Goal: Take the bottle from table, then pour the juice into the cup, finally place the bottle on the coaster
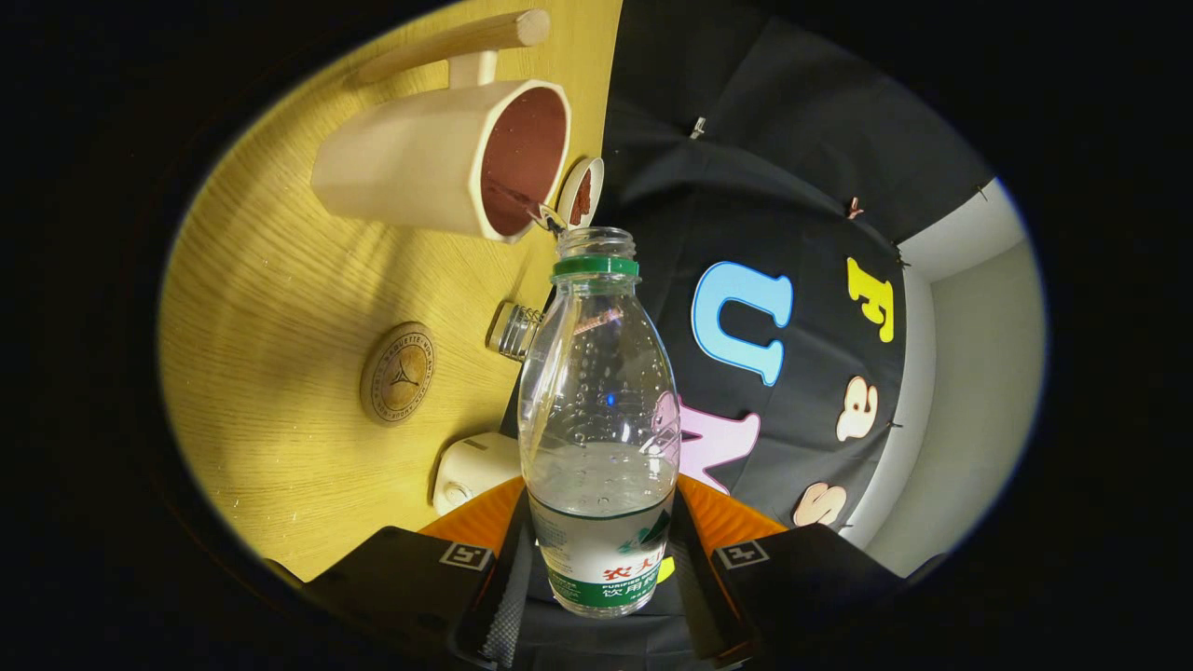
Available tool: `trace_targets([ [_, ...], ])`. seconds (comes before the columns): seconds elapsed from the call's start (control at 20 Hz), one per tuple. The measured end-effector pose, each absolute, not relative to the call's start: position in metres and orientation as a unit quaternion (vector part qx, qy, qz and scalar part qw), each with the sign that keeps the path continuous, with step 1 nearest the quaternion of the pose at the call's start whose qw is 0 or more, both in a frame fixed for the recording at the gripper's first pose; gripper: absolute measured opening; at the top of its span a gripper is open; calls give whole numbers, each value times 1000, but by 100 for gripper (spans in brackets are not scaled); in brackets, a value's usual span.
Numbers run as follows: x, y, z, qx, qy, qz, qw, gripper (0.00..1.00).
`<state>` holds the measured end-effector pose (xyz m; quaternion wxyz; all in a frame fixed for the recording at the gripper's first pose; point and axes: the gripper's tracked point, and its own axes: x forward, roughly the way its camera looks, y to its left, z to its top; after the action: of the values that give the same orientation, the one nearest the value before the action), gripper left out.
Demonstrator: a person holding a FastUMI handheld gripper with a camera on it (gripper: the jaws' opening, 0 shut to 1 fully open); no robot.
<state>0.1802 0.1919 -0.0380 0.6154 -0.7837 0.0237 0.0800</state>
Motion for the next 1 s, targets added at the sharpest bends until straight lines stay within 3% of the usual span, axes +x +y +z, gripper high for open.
trace_targets([
  [1.0,184,193,-25,-825,1,79,559,71],
])
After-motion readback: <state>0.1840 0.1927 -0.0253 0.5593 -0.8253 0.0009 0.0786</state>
